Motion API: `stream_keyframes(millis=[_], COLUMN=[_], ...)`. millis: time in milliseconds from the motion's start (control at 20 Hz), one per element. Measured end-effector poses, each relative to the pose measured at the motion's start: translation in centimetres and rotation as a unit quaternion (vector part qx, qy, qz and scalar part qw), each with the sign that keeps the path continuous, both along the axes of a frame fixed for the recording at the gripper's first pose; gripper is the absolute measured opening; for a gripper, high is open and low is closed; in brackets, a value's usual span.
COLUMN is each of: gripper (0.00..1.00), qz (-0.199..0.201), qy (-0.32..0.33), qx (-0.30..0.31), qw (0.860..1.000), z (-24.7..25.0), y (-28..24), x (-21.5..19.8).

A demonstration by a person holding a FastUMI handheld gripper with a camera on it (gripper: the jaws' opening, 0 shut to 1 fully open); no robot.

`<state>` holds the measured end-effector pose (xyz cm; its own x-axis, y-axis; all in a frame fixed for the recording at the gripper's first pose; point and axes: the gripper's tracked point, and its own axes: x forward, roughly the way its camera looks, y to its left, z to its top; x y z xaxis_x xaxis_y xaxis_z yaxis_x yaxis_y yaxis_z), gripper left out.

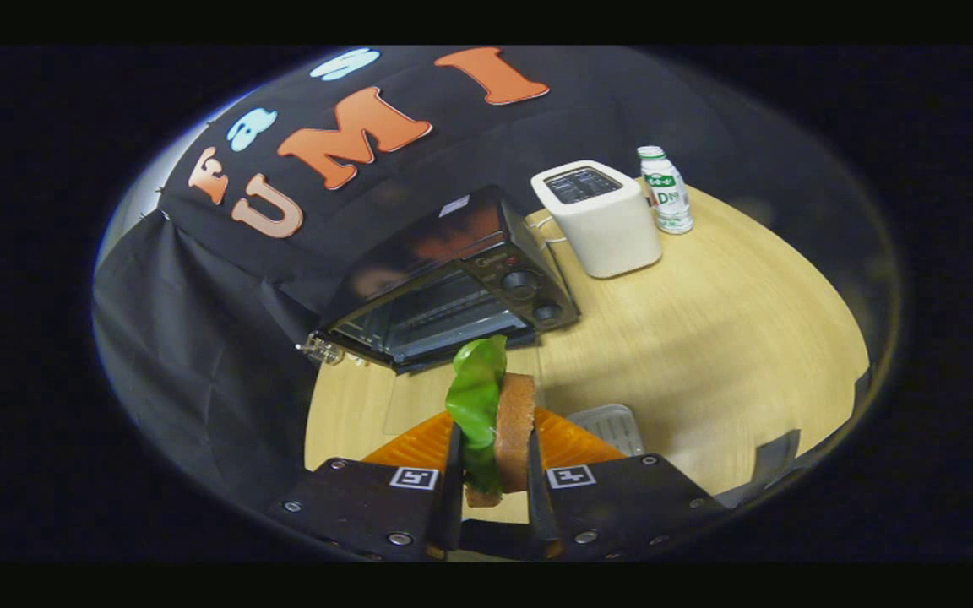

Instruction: Open the toaster oven, put the food inside, and close the toaster oven door.

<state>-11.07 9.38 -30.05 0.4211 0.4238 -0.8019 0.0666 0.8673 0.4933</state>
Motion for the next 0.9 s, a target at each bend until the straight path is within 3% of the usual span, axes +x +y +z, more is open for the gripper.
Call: stream_keyframes(millis=[500,900], gripper=[0.32,0.32], qz=[-0.088,-0.131], qy=[-0.012,-0.01], qx=[0.098,0.159], qw=[0.991,0.979], z=[-3.1,-6.4], y=[8.9,14.0], x=[6.9,10.7])
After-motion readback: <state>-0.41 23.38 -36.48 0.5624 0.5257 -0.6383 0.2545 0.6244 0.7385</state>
